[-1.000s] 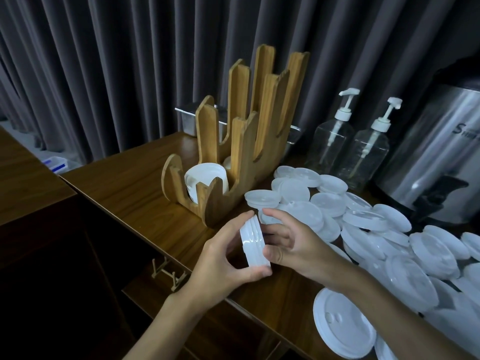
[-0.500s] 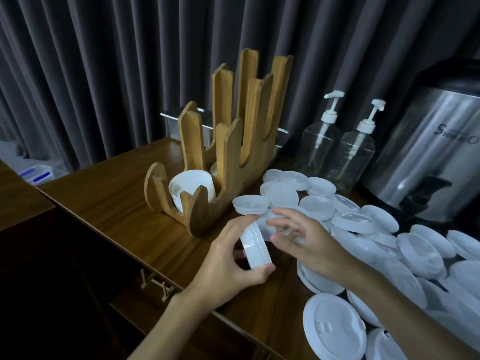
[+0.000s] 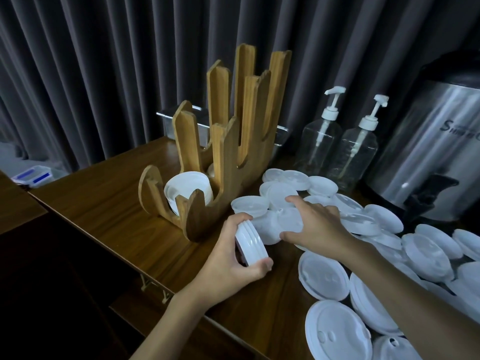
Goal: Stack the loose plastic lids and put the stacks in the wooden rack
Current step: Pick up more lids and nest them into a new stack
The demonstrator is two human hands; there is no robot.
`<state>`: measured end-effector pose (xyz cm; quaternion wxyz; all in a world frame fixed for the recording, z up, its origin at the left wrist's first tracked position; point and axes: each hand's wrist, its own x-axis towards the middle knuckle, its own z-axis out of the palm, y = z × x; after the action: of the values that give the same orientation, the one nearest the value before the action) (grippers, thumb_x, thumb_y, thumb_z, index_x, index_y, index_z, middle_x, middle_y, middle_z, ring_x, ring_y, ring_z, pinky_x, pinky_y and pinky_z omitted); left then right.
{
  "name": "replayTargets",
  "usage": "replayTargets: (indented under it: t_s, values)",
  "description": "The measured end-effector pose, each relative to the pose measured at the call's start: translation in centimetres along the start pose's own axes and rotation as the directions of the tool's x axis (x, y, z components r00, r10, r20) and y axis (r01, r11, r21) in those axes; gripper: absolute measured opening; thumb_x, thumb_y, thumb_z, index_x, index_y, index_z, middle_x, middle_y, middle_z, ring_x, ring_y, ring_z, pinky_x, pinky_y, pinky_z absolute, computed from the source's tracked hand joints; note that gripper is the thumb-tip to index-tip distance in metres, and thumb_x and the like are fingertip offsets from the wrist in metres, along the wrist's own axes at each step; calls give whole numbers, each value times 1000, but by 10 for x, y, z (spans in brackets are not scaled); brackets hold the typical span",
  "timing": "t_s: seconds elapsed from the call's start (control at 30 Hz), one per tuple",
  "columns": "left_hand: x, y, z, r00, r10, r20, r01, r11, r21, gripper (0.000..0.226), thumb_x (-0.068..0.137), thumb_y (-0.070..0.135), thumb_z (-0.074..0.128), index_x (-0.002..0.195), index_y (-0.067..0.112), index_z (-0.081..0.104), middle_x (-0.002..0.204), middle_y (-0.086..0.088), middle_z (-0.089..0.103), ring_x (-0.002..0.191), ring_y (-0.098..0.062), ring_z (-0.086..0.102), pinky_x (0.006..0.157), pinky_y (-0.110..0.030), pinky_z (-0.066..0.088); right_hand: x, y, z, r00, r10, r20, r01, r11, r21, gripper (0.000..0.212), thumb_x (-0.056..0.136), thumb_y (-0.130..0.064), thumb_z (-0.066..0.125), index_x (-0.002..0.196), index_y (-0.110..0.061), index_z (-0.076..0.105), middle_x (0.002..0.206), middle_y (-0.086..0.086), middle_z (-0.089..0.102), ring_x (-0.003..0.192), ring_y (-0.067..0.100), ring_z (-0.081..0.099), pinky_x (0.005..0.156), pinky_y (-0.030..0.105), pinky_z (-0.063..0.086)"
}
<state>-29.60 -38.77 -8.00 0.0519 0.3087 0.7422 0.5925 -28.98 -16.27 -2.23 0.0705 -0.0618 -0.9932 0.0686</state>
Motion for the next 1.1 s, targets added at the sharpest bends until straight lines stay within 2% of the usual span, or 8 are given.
replayTargets:
  t_s: [0.13,0.27,0.37,0.5,0.7,0.87,0.97,1.1]
  values:
    - [0,-1,-1,1000,-11,0,11,1000,-7,83,70,68,78,133,56,26,128,29,39,121,8,42,94,-14,49,-1,0,-2,1000,2,-20,0,997,71,83,76,-57,75,145,-35,34,137,-2,54,122,24,52,101,45,37]
    - [0,1,0,1000,-29,-4,29,999,-20,83,68,71,76,132,60,25,122,35,40,119,11,42,92,-11,49,-11,1,-4,993,31,-117,15,926,378,85,75,-47,84,145,-36,37,146,-8,43,130,13,43,100,35,42]
    - [-1,2,0,1000,-28,-5,28,999,-37,84,69,70,76,133,57,23,121,36,40,118,11,43,90,-11,49,-21,-1,-5,995,-29,-99,75,860,504,80,78,-48,81,146,-41,38,146,-21,41,129,-2,37,97,22,35]
    - [-3,4,-1,999,-33,-3,33,998,-53,84,69,71,75,132,58,21,118,37,40,116,11,45,89,-12,50,-32,-13,-6,996,-48,-75,84,785,614,76,78,-48,82,139,-52,38,129,-39,42,117,-9,48,81,8,41]
    - [-4,7,-2,998,-28,-54,26,999,-31,82,69,67,77,130,55,23,116,37,41,116,10,44,87,-11,50,-40,-29,-4,994,4,-105,78,634,769,82,82,-30,83,147,-46,35,133,-21,45,122,1,49,78,12,54]
    - [-6,10,-3,995,-11,-100,8,999,-31,80,67,68,75,128,53,25,114,39,41,117,10,45,89,-10,49,-44,-43,0,983,108,-146,71,511,856,58,80,-23,85,120,-44,49,128,-16,50,116,3,54,73,5,50]
    - [-5,11,-2,994,1,-113,-8,998,-59,81,68,65,76,131,44,28,115,40,42,119,11,45,90,-10,48,-46,-47,3,984,145,-100,25,450,893,51,78,-24,85,114,-32,50,121,-10,59,106,3,65,73,12,54]
    - [-6,10,-1,992,19,-127,-30,996,-84,81,70,61,77,133,41,29,117,39,44,122,8,47,92,-11,49,-47,-47,6,997,67,-46,7,486,874,30,82,-25,82,103,-24,60,119,-17,63,103,-8,65,75,14,55]
